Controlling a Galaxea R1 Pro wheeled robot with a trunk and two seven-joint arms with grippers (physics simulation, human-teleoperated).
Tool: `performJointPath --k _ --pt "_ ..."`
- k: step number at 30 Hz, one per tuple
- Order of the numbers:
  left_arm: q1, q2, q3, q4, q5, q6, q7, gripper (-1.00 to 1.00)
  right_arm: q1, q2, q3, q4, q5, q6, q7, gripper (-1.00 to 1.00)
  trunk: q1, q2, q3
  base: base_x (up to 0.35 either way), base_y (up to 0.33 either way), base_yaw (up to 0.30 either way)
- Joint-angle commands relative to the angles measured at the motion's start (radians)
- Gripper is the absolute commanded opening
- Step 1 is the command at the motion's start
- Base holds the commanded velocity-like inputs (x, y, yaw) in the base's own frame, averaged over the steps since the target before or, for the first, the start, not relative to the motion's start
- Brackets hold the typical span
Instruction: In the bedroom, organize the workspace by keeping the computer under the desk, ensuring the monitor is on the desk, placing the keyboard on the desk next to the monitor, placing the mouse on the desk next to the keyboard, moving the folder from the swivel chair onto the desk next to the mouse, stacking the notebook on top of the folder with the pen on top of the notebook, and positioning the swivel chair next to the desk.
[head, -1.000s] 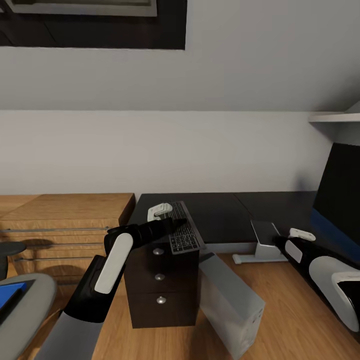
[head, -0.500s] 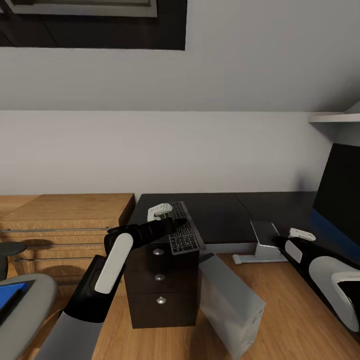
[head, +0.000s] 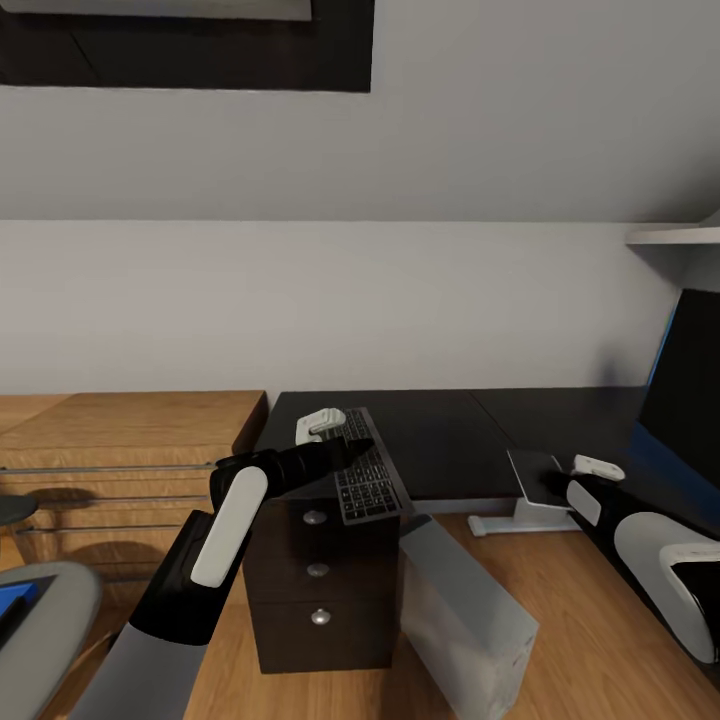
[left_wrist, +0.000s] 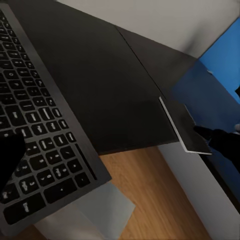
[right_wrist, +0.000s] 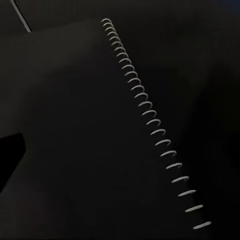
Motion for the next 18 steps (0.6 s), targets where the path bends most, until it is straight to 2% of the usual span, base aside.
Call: performJointPath --k 1,9,18 --pt "-0.001 0.0 0.0 -0.001 0.011 0.003 0.01 1.0 0.0 0.0 0.008 -0.003 -0.008 0.007 -0.003 1.0 0.0 -0.001 -0.001 0.05 0.0 0.0" --pt "-0.001 0.0 0.0 0.0 0.011 0.003 0.011 1.0 0.0 0.001 0.008 -0.003 -0.007 0.006 0.004 1.0 0.0 -0.001 -0.001 0.045 0.0 0.0" --pt "0.0 0.0 -0.001 0.0 0.009 0.002 0.011 1.0 0.0 0.001 0.008 -0.003 -0.007 0.005 0.005 1.0 0.0 -0.001 -0.001 0.202 0.0 0.0"
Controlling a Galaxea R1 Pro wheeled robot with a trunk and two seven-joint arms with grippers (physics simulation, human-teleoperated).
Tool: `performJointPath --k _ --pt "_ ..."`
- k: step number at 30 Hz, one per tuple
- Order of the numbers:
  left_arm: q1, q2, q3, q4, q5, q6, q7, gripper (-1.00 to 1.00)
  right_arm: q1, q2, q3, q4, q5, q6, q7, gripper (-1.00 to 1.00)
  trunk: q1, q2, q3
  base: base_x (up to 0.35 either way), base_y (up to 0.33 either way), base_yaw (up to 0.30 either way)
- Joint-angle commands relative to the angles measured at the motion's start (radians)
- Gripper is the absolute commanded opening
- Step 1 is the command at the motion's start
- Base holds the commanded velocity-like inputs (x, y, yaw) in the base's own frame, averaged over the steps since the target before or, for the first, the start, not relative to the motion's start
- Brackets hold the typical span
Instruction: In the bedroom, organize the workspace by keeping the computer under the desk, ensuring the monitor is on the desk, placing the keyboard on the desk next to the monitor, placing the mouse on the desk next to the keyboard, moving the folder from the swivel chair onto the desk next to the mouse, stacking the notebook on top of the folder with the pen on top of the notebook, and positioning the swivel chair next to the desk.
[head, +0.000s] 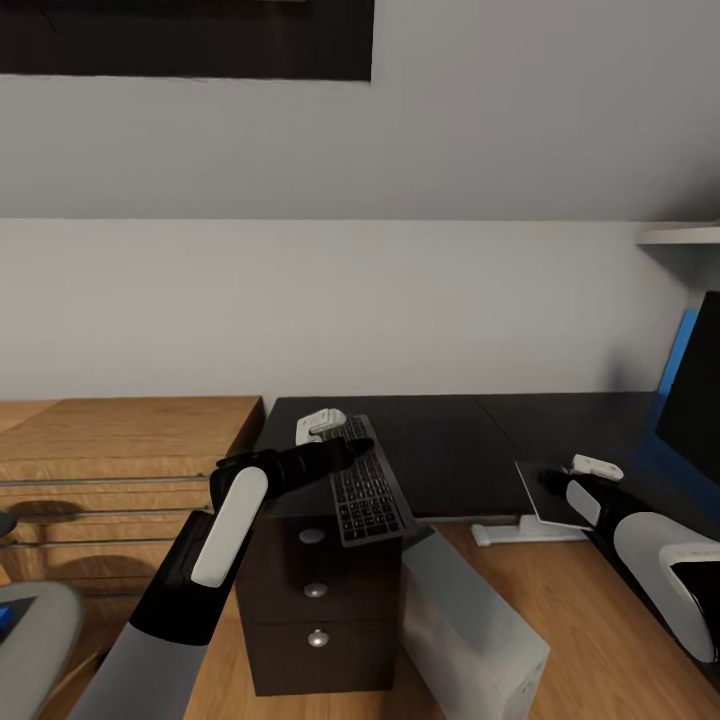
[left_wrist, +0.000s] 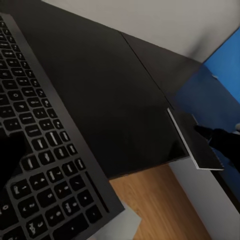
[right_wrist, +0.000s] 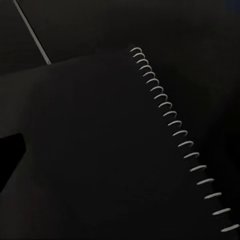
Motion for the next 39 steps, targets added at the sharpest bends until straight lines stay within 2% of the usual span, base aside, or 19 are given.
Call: performJointPath --k 1,12,19,26,39 --pt "-0.001 0.0 0.0 -0.001 0.01 0.003 0.01 1.0 0.0 0.0 0.009 -0.003 -0.008 0.007 -0.005 1.0 0.0 -0.001 -0.001 0.101 0.0 0.0" --pt "-0.002 -0.001 -0.001 0.0 0.01 0.003 0.01 1.0 0.0 0.0 0.009 -0.004 -0.006 0.006 -0.005 1.0 0.0 -0.001 -0.001 0.012 0.0 0.0" --pt "-0.001 -0.001 -0.001 0.003 0.01 0.002 0.01 1.0 0.0 -0.001 0.008 -0.004 -0.006 0.005 -0.005 1.0 0.0 -0.001 -0.001 0.227 0.0 0.0" --pt "-0.001 0.0 -0.001 0.009 0.01 0.002 0.01 1.0 0.0 -0.002 0.007 -0.003 -0.006 0.003 -0.005 1.0 0.0 -0.001 -0.001 0.072 0.0 0.0" --pt "-0.002 -0.001 -0.003 0.012 0.009 0.002 0.01 1.0 0.0 -0.002 0.007 -0.003 -0.006 -0.031 -0.006 1.0 0.0 -0.001 -0.001 0.195 0.0 0.0"
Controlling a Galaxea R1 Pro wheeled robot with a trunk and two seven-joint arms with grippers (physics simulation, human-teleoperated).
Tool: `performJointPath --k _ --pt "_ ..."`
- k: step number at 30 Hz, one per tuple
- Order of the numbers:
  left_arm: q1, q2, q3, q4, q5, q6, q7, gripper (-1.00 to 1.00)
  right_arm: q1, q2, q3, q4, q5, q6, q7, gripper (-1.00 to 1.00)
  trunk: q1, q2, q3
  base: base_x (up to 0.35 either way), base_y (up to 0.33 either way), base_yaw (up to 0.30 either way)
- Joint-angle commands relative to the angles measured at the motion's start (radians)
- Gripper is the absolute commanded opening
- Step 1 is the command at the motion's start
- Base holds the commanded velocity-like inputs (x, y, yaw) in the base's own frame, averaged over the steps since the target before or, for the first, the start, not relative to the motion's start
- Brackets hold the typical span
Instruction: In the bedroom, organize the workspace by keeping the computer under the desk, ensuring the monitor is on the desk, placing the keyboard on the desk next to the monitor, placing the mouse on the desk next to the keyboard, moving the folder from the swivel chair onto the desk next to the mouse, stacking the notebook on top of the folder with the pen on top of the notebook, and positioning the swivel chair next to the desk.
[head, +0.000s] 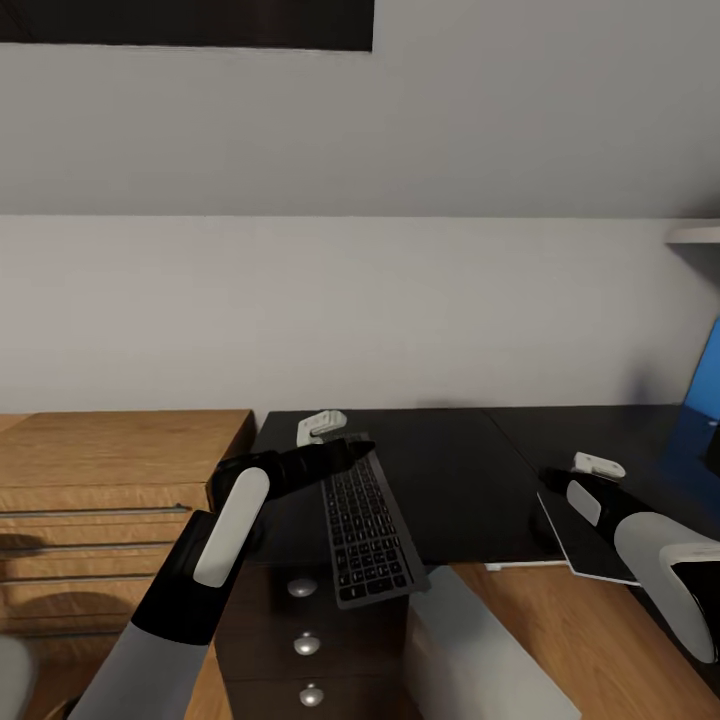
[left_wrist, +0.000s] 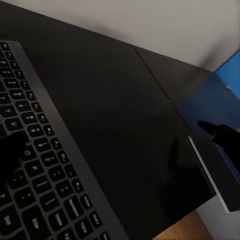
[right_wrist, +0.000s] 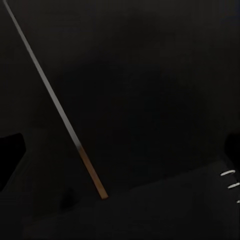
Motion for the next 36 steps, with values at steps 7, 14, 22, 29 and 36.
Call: performJointPath --k 7,14,22,29,36 --pt "-0.001 -0.001 0.0 0.0 0.011 0.004 0.009 1.0 0.0 0.0 0.009 -0.003 -0.007 0.004 -0.011 1.0 0.0 -0.001 -0.001 0.053 0.0 0.0" --pt "-0.001 -0.002 -0.003 0.0 0.011 0.003 0.008 1.0 0.0 0.0 0.01 -0.003 -0.004 0.005 -0.055 1.0 0.0 -0.001 -0.001 0.123 0.0 0.0" --pt "-0.001 -0.003 -0.004 0.0 0.011 0.004 0.008 1.0 0.0 0.0 0.01 -0.003 -0.003 0.009 -0.074 1.0 0.0 -0.001 -0.001 0.119 0.0 0.0" --pt "0.0 -0.004 -0.005 0.0 0.011 0.004 0.008 1.0 0.0 -0.001 0.012 -0.003 -0.003 0.027 -0.153 1.0 0.0 -0.001 -0.001 0.013 0.0 0.0" --pt "0.0 -0.004 -0.015 0.0 0.01 0.004 0.009 1.0 0.0 -0.004 0.013 -0.004 -0.004 0.078 -0.168 1.0 0.0 -0.001 -0.001 0.001 0.0 0.0"
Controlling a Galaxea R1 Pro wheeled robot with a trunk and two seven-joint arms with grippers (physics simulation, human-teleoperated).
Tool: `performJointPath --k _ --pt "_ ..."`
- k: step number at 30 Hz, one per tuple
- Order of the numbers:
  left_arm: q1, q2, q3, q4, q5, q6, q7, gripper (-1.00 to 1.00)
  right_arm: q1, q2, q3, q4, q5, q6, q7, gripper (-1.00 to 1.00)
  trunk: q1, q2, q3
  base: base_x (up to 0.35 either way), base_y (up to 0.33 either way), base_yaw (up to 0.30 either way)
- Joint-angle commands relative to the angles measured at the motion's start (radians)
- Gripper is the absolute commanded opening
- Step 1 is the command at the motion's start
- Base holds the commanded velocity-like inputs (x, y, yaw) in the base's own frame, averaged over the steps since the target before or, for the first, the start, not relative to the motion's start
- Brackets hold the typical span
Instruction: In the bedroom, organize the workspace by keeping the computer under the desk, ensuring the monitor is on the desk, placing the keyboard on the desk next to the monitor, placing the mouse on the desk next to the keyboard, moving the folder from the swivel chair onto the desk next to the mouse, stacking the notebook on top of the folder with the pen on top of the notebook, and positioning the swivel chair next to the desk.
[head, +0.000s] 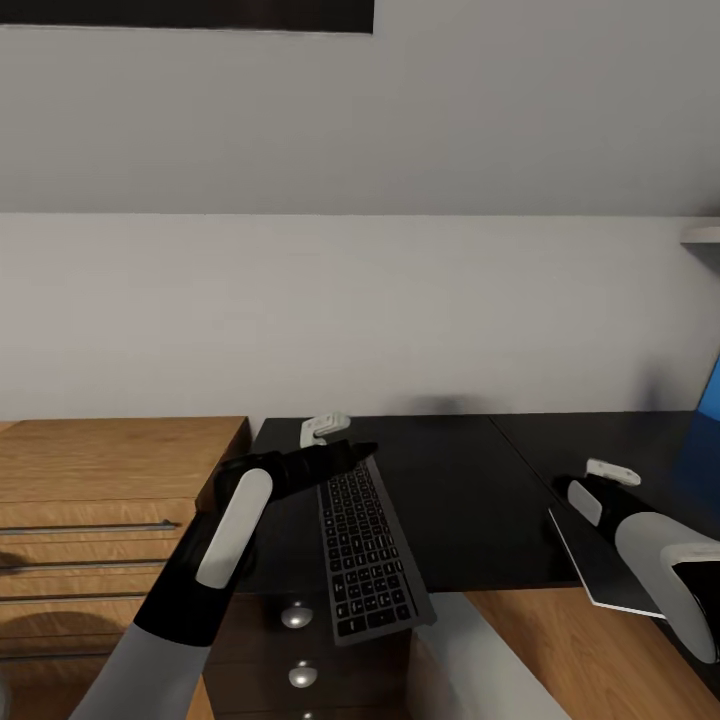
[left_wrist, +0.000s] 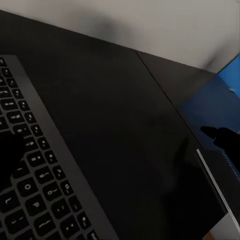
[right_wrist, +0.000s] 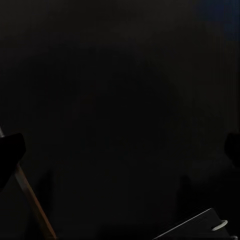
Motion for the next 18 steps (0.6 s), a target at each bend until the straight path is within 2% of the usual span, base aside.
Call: performJointPath --k 1,16,18 --pt "-0.001 0.0 -0.002 -0.001 0.01 0.003 0.01 1.0 0.0 -0.001 0.009 -0.003 -0.007 0.012 -0.006 1.0 0.0 -0.001 -0.001 0.0 0.0 0.0" --pt "-0.001 -0.002 -0.028 -0.033 0.01 0.004 0.007 1.0 0.0 -0.004 0.009 -0.003 -0.006 0.039 -0.044 1.0 0.0 -0.001 -0.001 0.0 0.0 0.0" --pt "-0.001 -0.002 -0.029 -0.035 0.01 0.004 0.007 1.0 0.0 -0.004 0.009 -0.003 -0.006 0.039 -0.045 1.0 0.008 -0.015 -0.007 0.0 0.0 0.0"
